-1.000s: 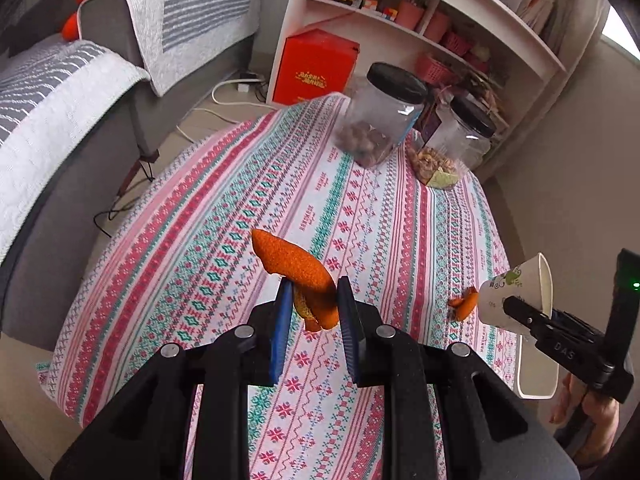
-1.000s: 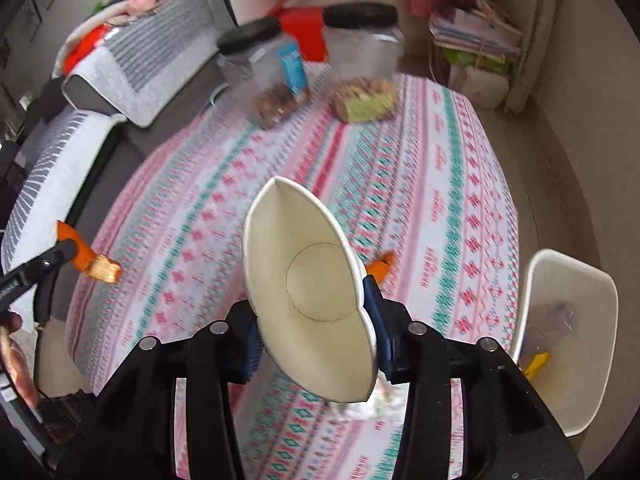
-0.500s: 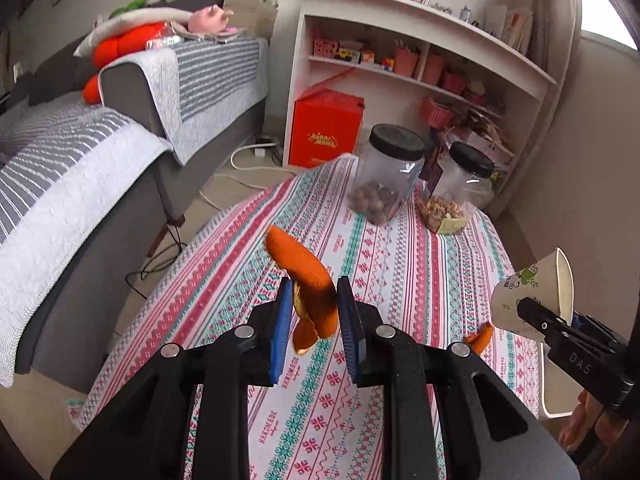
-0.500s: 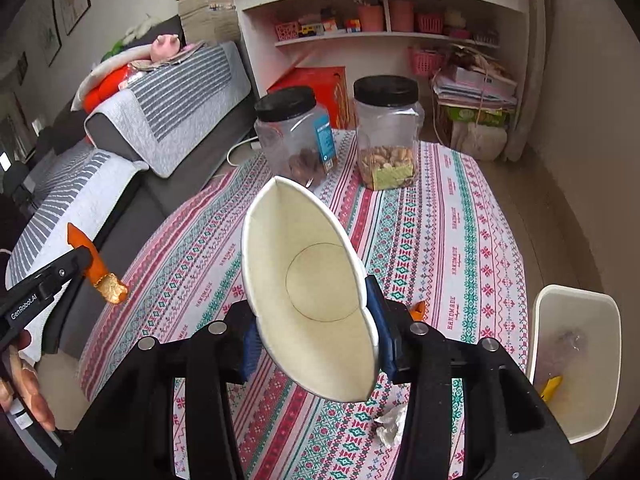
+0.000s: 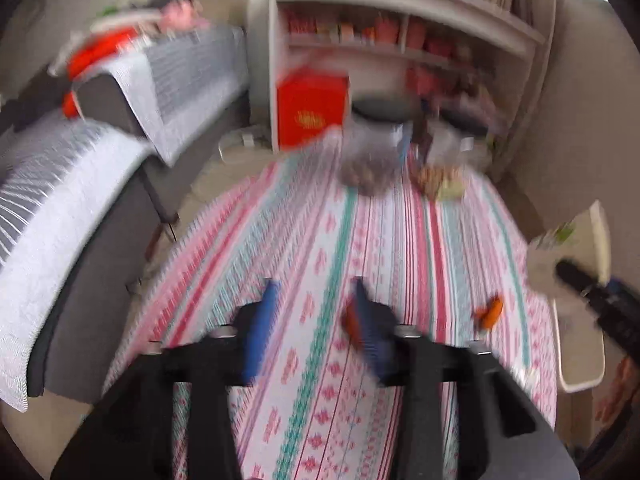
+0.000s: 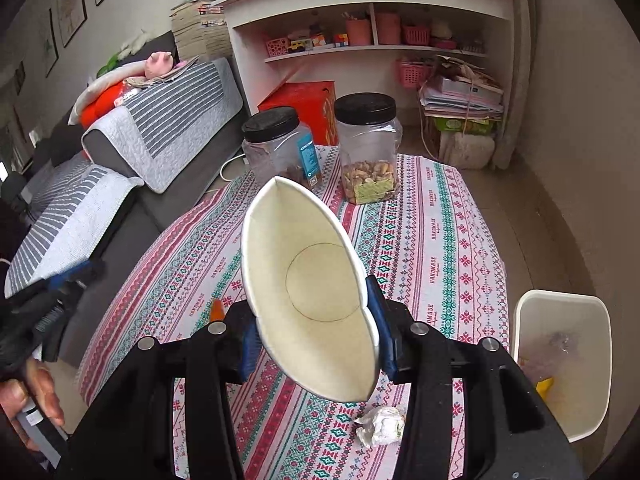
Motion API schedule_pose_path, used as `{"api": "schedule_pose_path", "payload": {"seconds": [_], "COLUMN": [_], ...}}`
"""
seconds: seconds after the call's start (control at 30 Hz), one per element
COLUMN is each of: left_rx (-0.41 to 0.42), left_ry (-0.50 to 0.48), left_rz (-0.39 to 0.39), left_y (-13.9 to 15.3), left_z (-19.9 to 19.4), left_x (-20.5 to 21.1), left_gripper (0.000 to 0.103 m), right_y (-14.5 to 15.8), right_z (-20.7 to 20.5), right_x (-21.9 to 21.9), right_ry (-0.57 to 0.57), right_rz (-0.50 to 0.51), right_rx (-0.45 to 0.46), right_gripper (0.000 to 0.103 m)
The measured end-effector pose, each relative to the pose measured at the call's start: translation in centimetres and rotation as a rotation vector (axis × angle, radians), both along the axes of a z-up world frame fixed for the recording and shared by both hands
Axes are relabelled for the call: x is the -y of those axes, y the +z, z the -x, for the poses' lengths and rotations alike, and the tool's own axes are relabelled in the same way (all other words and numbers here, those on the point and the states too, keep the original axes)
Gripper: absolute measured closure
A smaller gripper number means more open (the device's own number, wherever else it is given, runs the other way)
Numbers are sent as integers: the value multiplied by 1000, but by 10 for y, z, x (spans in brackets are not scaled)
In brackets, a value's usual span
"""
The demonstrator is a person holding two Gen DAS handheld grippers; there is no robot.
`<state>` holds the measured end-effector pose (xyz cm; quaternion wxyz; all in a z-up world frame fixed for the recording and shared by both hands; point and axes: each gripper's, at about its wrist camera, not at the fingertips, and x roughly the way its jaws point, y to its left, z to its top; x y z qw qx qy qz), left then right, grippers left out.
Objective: Collect trash
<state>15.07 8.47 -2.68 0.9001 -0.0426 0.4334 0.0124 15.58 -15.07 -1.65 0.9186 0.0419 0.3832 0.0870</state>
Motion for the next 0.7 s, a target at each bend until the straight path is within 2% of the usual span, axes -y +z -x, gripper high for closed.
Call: {"api": "schedule_pose_path", "payload": {"seconds": [0.03, 0.07, 0.23, 0.37, 0.5, 0.57, 0.63, 0.7], "left_rx": [-80, -126, -277, -327, -359, -370, -341, -325], "left_ry": [5, 21, 31, 49, 69, 73, 55, 48], "left_rz": [37, 60, 118, 178, 151, 114, 57, 62], "left_y": [-18, -31, -87, -110, -129, -136, -134, -129], "left_z": [-13, -21, -50, -63, -75, -76, -75, -73], "left_x": [-5, -8, 2, 19, 37, 42, 49, 49], "left_gripper": [42, 42, 42, 42, 43, 49, 75, 82], "right_y": [-1, -1, 1, -1, -3, -3, -3, -2], "right_z": [-1, -1, -4, -8, -9, -9, -10, -9], "right_x": [1, 2, 9, 16, 23, 26, 29, 30], "right_ry": [-4, -6, -18, -34, -40, -42, -41, -41], "right_rz": [-4, -7, -25, -32, -22, -13, -10, -10], "right_rx": [-5, -8, -8, -19, -31, -36, -39, -38], "right_gripper": [59, 59, 58, 58, 57, 57, 57, 57]}}
